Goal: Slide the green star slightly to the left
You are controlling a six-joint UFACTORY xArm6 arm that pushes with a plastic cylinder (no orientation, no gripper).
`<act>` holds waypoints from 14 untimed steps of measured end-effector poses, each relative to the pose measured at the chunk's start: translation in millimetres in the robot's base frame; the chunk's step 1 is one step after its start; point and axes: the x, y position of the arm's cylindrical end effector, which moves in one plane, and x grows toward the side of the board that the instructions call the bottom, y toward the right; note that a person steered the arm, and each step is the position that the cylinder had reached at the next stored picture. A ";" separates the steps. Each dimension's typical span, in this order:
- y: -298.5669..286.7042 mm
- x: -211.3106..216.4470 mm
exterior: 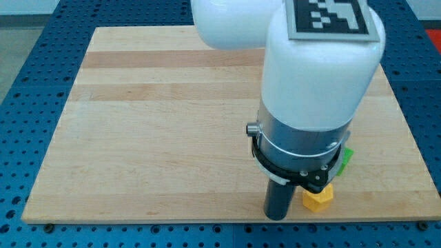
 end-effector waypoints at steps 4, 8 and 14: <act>88.2 -0.5; 177.6 -65.7; 114.3 -69.9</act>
